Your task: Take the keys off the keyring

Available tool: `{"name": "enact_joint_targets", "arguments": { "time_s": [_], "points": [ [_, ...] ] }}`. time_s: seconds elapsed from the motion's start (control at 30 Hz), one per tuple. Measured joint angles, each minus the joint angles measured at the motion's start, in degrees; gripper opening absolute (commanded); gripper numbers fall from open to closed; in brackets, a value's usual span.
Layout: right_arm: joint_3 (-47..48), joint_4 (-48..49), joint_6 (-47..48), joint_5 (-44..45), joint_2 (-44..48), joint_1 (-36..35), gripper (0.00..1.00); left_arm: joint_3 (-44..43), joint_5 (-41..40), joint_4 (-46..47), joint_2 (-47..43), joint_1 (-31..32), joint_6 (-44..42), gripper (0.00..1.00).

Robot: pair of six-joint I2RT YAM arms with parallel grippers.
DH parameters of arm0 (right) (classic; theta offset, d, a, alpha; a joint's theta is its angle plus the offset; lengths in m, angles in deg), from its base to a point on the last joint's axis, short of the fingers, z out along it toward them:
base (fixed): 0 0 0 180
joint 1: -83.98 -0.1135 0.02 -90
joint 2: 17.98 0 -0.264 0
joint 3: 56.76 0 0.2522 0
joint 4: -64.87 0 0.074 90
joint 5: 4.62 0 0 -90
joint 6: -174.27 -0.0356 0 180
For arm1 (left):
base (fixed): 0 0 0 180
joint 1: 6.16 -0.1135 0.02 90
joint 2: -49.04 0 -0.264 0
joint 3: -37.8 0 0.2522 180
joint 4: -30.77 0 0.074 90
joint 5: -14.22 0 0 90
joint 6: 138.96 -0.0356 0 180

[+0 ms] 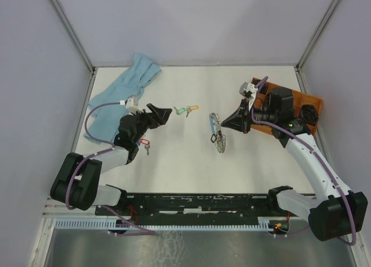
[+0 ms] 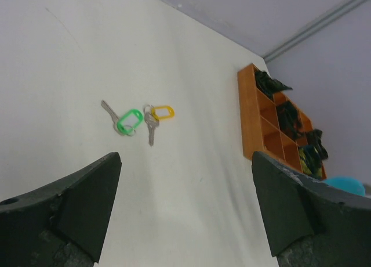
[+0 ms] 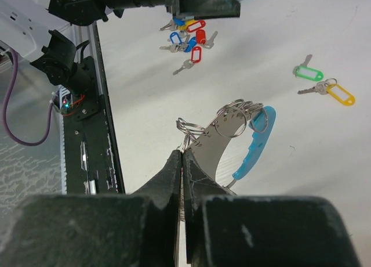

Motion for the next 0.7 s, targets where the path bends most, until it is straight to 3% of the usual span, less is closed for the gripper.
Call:
{"name": "enact_joint_targets", "arguments": {
  "time_s": [0.13,0.3,0.57,0.7],
  "points": [
    [0.0,-0.2,0.4,-1.2,0.3,0.0,0.06,7.4,9.5,8.8,-0.4,-0.1,1.4,0.83],
    [0.1,-0.8,1.5,-2.5,1.5,0.2,0.06,14.0,16.9,15.8,-6.7,1.4,3.2,0.82],
    [0.1,-1.0,2.3,-4.5,3.1,0.9,0.06,17.5,14.1,8.6,-29.7,10.7,-0.3,0.84],
    [0.3,-1.9,3.5,-4.7,3.1,1.7,0.06,19.2,11.6,6.4,-36.5,11.1,-0.5,0.85]
  ]
}}
